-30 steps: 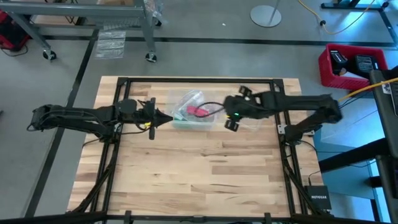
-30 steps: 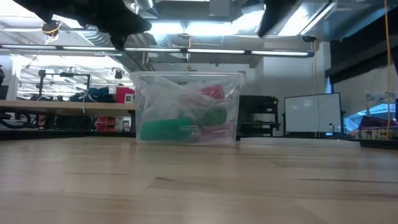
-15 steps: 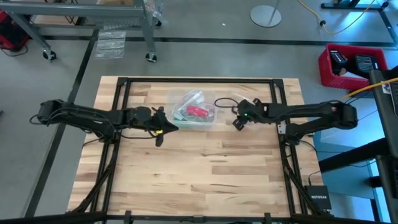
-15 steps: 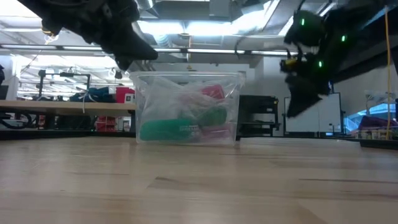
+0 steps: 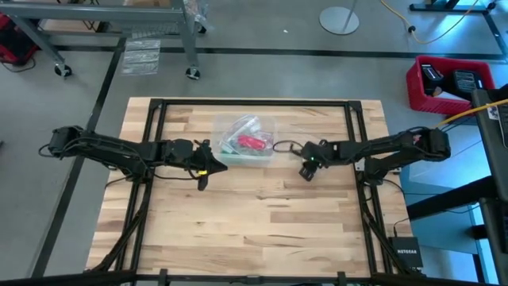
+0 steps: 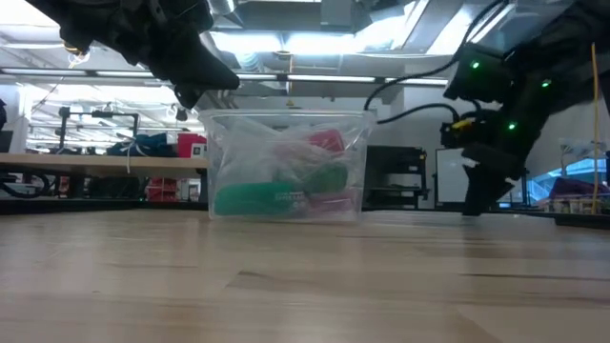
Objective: Roll bandage
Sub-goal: Close the transparent container
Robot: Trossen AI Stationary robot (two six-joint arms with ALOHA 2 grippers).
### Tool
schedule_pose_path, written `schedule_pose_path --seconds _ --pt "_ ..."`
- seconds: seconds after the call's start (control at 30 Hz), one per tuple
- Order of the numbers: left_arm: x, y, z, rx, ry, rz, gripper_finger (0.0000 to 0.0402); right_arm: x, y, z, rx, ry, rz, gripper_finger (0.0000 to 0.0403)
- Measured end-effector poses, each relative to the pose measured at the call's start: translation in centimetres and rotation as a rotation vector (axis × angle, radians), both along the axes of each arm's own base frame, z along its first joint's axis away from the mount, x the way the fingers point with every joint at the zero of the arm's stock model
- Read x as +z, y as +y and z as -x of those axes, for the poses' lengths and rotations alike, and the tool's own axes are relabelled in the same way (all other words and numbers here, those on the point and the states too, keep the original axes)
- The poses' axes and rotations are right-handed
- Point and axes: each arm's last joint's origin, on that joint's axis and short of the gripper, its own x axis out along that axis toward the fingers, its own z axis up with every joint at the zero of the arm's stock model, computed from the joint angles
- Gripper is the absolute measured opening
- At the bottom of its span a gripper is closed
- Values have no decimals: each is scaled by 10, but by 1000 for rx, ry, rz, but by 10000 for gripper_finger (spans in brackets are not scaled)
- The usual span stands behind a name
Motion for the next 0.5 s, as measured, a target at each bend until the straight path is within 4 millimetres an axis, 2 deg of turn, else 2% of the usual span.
schedule_pose_path --seconds 0.2,0.5 --pt "0 0 0 0 -5 -4 12 1 43 -7 124 -68 -81 156" --pt "2 1 -1 29 -20 -38 12 7 106 -12 209 -259 -185 156"
